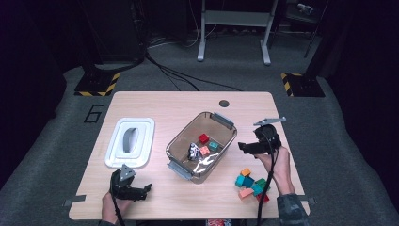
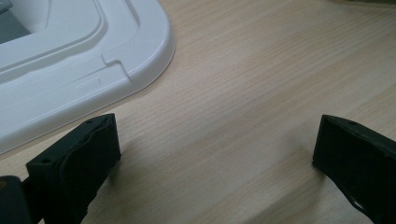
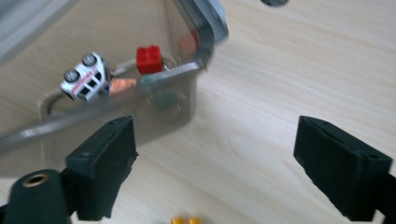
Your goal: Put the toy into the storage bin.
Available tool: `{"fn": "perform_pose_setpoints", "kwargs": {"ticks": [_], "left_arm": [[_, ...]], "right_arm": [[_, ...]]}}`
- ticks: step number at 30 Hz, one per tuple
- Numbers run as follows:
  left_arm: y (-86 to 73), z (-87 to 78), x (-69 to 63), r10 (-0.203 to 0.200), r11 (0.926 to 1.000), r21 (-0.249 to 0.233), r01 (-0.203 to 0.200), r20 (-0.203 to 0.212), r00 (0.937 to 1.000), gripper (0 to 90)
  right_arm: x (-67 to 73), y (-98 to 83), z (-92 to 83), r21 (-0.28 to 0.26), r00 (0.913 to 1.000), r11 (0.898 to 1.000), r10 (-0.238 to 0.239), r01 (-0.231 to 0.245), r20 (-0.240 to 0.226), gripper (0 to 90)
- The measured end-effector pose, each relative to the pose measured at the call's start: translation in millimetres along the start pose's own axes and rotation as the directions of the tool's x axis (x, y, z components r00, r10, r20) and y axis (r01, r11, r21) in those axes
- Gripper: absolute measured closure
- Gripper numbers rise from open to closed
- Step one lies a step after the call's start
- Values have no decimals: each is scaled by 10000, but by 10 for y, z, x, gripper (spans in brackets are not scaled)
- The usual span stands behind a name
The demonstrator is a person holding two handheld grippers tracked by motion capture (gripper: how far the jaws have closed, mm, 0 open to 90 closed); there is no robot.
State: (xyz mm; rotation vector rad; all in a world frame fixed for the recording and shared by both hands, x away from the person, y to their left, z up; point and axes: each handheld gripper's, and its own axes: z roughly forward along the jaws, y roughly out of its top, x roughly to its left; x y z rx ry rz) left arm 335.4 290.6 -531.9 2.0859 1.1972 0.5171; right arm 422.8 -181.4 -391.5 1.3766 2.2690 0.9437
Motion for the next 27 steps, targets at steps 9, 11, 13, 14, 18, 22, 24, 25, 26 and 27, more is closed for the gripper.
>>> {"fn": "perform_pose_setpoints", "kwargs": {"ticks": [9, 11, 13, 14, 18, 22, 24, 25, 26, 27], "left_arm": [[1, -1, 3, -24, 10000, 8, 24, 20, 10000, 5], [0, 0, 2, -29, 10000, -11, 29, -12, 10000, 5], [0, 0, 1, -38, 10000, -12, 38, -15, 10000, 5], [1, -3, 4, -27, 10000, 27, 27, 28, 10000, 5], [0, 0, 2, -31, 10000, -5, 31, -11, 10000, 5], [0, 0, 2, -36, 10000, -10, 36, -19, 10000, 5], [0, 0, 2, -39, 10000, -12, 39, -19, 10000, 5], [0, 0, 1, -40, 10000, -11, 40, -19, 10000, 5], [0, 0, 1, -40, 10000, -11, 40, -20, 10000, 5], [0, 0, 2, -38, 10000, -13, 38, -21, 10000, 5]], "right_arm": [[-157, -489, -30, 586, 9987, 9971, 484, -494, 181, 0], [-199, -600, -28, 563, 9981, 9968, 561, -574, 235, 0], [-236, -709, -33, 589, 9968, 9952, 779, -787, 161, 0], [-250, -760, -29, 589, 9960, 9944, 869, -879, 189, 0], [-281, -946, -14, 757, 9939, 9911, 1080, -1094, 227, 8], [-273, -1102, 11, 950, 9919, 9877, 1217, -1245, 354, 67], [-270, -1163, 21, 979, 9922, 9881, 1145, -1188, 486, 105], [-265, -1190, 20, 959, 9911, 9868, 1267, -1301, 406, 131], [-264, -1215, 18, 1015, 9898, 9849, 1365, -1400, 403, 161], [-269, -1238, 28, 1026, 9892, 9841, 1427, -1453, 322, 169]]}}
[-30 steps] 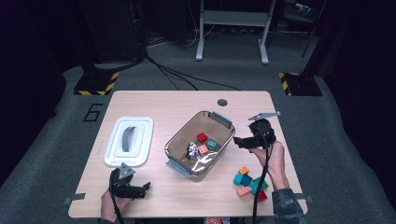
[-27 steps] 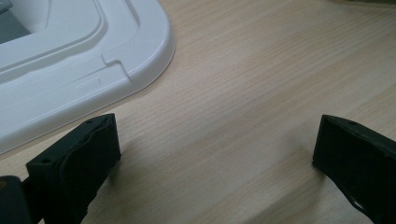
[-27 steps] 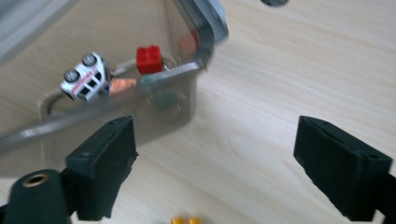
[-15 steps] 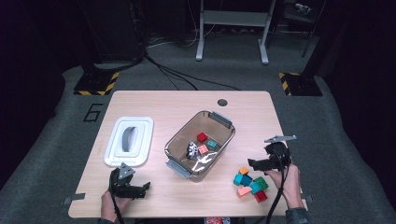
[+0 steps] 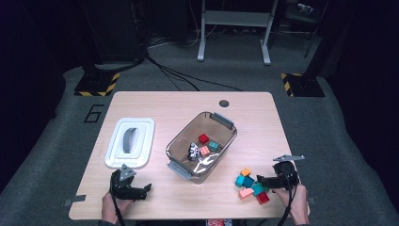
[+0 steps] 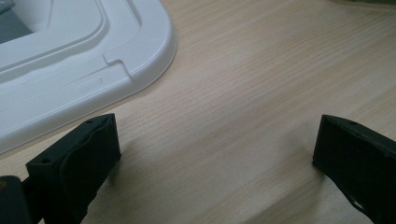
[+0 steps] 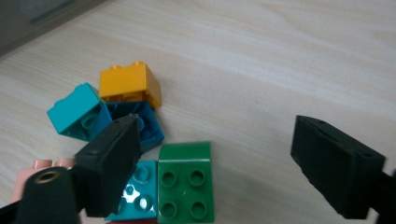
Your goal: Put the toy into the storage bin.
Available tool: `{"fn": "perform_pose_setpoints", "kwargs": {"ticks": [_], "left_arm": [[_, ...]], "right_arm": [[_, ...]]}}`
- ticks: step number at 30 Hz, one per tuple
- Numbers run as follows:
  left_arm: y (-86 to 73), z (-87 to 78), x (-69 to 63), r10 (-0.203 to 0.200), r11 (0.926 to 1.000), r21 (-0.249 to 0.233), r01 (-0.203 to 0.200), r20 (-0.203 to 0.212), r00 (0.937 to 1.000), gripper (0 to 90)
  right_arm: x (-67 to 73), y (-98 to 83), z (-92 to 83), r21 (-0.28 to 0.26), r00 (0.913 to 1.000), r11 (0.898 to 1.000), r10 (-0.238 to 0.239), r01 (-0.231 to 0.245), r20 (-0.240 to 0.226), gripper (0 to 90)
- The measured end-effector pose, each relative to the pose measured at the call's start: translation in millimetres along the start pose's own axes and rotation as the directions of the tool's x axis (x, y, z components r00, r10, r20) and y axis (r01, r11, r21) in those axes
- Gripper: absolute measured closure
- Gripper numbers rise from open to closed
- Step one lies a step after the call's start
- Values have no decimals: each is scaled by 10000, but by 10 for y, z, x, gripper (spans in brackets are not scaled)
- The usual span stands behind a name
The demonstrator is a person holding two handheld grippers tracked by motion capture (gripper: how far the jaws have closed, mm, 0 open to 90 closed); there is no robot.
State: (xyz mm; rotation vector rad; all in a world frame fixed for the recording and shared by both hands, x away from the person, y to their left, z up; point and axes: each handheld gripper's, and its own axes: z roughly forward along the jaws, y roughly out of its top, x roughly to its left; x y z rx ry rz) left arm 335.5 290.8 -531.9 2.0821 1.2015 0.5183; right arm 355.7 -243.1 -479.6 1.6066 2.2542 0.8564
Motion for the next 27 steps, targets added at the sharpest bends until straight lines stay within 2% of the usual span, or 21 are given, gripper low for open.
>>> {"fn": "perform_pose_setpoints", "kwargs": {"ticks": [3, 4, 5, 8, 10, 11, 15, 17, 18, 21, 26, 27], "left_arm": [[1, -2, 1, 0, 10000, 24, 0, 28, 10000, 5], [0, 0, 0, -3, 10000, 2, 3, -2, 10000, 5], [0, 0, 0, 0, 10000, 1, 0, -1, 10000, 5], [0, 0, 0, -2, 10000, 2, 2, -1, 10000, 5], [0, 0, 0, -4, 10000, 0, 4, -2, 10000, 5], [0, 0, 0, -1, 10000, 2, 1, -3, 10000, 5], [0, 0, 0, -2, 10000, 0, 2, -2, 10000, 5], [0, 0, 0, -4, 10000, 2, 4, 1, 10000, 5], [0, 0, 0, -1, 10000, 2, 1, -2, 10000, 5], [0, 0, 0, -3, 10000, 0, 3, -1, 10000, 5], [0, 0, 0, -4, 10000, 0, 4, 0, 10000, 5], [0, 0, 0, -4, 10000, 2, 4, -1, 10000, 5]], "right_arm": [[-32, -82, 31, 133, 9997, 9998, 142, -139, -193, 274], [-32, -82, 31, 133, 9997, 9998, 142, -139, -193, 274], [-35, -107, 40, 227, 9999, 9997, 120, -117, -115, 325], [-34, -129, 44, 286, 9997, 9994, 180, -175, -182, 363], [-51, -136, 41, 325, 9997, 9995, 0, 8, -244, 392], [-44, -137, 31, 379, 9994, 9991, 189, -178, -273, 425], [-54, -134, 19, 388, 9996, 9992, 144, -135, -232, 420], [-37, -145, 3, 446, 9991, 9985, 318, -306, -282, 418], [-50, -154, 7, 385, 9995, 9992, 57, -46, -302, 413], [-30, -181, 12, 553, 9996, 9984, 125, -110, -265, 423], [-40, -207, 46, 684, 9999, 9976, 94, -91, -37, 531], [-46, -208, 77, 791, 10000, 9969, -66, 60, 72, 559]]}}
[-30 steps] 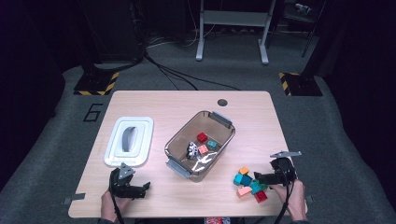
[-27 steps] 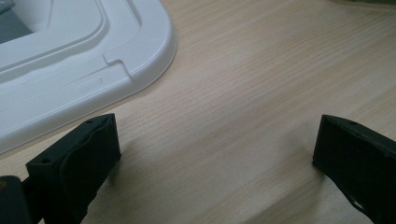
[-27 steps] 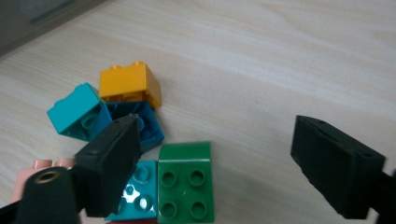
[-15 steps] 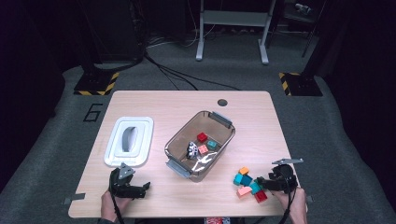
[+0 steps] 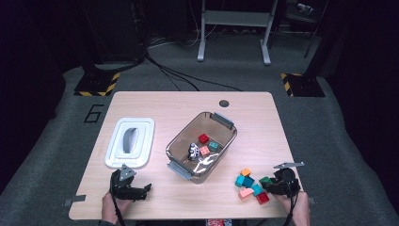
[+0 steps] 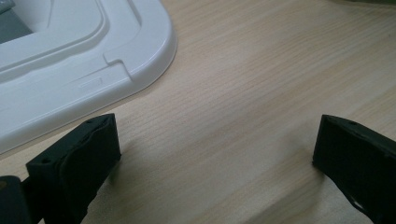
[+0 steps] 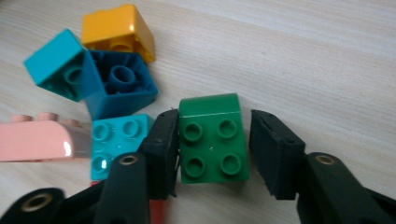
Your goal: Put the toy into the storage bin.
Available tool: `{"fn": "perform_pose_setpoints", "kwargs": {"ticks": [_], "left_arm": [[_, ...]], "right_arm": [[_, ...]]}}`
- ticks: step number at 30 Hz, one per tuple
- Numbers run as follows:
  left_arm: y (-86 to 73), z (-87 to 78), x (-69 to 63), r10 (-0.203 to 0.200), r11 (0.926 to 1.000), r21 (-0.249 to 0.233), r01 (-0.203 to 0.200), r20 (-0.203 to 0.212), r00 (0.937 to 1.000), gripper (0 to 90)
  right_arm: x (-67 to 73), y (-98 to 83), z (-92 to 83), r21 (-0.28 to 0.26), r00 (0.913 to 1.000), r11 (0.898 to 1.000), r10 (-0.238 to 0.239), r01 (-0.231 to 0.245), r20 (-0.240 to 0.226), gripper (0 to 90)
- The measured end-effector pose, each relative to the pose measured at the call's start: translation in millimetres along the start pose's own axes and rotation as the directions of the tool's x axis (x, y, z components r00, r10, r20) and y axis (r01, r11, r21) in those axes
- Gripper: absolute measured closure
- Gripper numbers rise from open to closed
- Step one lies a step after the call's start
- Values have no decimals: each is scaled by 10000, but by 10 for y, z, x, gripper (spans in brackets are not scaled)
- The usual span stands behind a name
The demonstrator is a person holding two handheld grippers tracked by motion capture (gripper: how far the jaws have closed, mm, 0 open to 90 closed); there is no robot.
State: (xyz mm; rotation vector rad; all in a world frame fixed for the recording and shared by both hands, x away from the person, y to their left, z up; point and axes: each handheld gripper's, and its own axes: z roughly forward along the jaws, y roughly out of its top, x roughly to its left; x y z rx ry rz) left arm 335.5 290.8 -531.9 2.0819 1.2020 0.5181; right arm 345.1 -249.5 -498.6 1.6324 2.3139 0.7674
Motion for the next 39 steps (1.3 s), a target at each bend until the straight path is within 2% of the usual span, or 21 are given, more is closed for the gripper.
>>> {"fn": "perform_pose_setpoints", "kwargs": {"ticks": [4, 7, 15, 16, 17, 18, 19, 20, 26, 28, 29, 31, 35, 39], "left_arm": [[0, 0, 0, 1, 10000, 0, -1, 0, 10000, 5], [0, 0, 0, 2, 10000, -1, -2, 0, 10000, 5], [0, 0, 0, 1, 10000, -2, -1, 0, 10000, 5], [0, 0, 1, 8, 10000, 3, -8, 0, 10000, 5], [0, 0, 0, 2, 10000, -1, -2, 1, 10000, 5], [0, 0, 0, 1, 10000, -2, -1, 1, 10000, 5], [0, 0, 1, 6, 10000, 4, -6, 5, 10000, 5], [0, 0, 0, -3, 10000, -4, 3, 0, 10000, 5], [0, 0, 0, 1, 10000, -2, -1, -1, 10000, 5], [1, -2, 2, 6, 10000, 19, -6, 30, 10000, 5], [0, 0, 0, 2, 10000, -2, -2, 0, 10000, 5], [0, 0, 0, -5, 10000, -2, 5, 1, 10000, 5], [0, 0, 0, -4, 10000, -4, 4, 0, 10000, 5], [0, 2, 1, 15, 10000, -26, -15, -7, 10000, 5]], "right_arm": [[32, 14, 10, 29, 9996, 9998, -197, 196, 211, 575], [50, 42, 3, -30, 9995, 9996, -263, 263, 190, 587], [23, 123, 10, -435, 9998, 9990, 136, -131, 113, 588], [11, 139, 9, -548, 9999, 9985, 60, -55, 89, 588], [20, 155, -4, -541, 9996, 9982, 263, -260, 63, 588], [12, 174, -5, -672, 9997, 9976, 198, -190, 108, 588], [20, 188, -13, -659, 9994, 9973, 327, -319, 109, 588], [13, 213, -14, -845, 9996, 9961, 249, -237, 124, 588], [41, 353, -42, -1066, 9998, 9943, 95, -78, 153, 588], [40, 415, -48, -1196, 9998, 9928, -87, 110, 193, 588], [53, 432, -52, -1202, 9998, 9927, 69, -47, 180, 588], [44, 478, -53, -1339, 9997, 9909, -63, 94, 237, 587], [53, 567, -51, -1469, 9999, 9892, 26, -4, 149, 588], [53, 647, -53, -1618, 9998, 9868, -81, 107, 164, 588]]}}
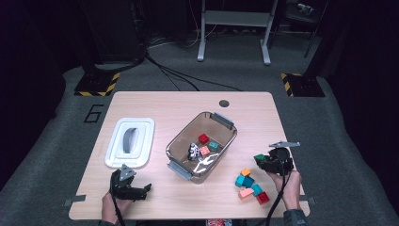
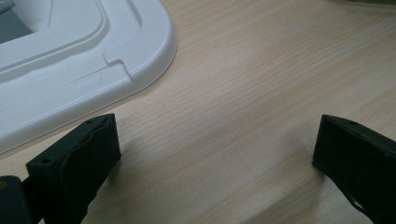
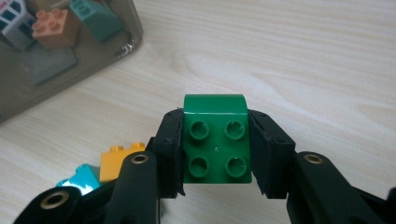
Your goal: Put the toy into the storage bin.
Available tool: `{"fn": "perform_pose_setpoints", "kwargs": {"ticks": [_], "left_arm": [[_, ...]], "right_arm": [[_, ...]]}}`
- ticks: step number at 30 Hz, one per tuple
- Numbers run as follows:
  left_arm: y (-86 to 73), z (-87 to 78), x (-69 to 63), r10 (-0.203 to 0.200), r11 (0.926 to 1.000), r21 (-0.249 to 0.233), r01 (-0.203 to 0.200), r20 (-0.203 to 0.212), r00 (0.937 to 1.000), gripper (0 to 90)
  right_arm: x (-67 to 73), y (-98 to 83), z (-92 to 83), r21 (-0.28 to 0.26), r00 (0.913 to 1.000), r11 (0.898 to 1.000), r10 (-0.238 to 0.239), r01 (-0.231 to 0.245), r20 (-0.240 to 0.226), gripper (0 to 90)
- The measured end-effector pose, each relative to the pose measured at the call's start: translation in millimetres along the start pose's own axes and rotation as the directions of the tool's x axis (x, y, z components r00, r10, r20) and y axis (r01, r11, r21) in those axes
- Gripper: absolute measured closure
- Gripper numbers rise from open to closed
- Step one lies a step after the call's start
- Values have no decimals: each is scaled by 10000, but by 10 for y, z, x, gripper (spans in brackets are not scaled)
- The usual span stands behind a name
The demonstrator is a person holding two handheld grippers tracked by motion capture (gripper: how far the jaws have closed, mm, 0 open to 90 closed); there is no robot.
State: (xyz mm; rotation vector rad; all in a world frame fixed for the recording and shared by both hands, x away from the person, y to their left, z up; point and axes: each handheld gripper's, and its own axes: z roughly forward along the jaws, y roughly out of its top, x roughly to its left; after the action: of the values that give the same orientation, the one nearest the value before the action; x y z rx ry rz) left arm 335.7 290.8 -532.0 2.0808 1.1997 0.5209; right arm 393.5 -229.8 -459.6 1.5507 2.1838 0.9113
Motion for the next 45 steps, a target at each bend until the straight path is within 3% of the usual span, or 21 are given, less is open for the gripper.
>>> {"fn": "perform_pose_setpoints", "kwargs": {"ticks": [24, 29, 31, 33, 45], "left_arm": [[-2, 4, -8, -114, 9999, -57, 114, 0, 9999, 5], [-2, 4, -8, -115, 9999, -54, 115, 1, 9999, 5], [-2, 3, -7, -101, 9999, -47, 101, 2, 9999, 5], [-2, 3, -7, -111, 9999, -51, 111, 0, 9999, 5], [-2, 3, -7, -102, 9999, -47, 102, 1, 9999, 5]], "right_arm": [[89, 526, 24, -531, 9995, 9982, -273, 266, -130, 587], [98, 623, 37, -535, 9998, 9984, -204, 200, -61, 588], [84, 652, 40, -632, 9990, 9970, -451, 446, -67, 588], [106, 687, 33, -608, 9998, 9979, -217, 215, -29, 588], [97, 939, -50, -859, 9992, 9956, -349, 364, 185, 588]]}}
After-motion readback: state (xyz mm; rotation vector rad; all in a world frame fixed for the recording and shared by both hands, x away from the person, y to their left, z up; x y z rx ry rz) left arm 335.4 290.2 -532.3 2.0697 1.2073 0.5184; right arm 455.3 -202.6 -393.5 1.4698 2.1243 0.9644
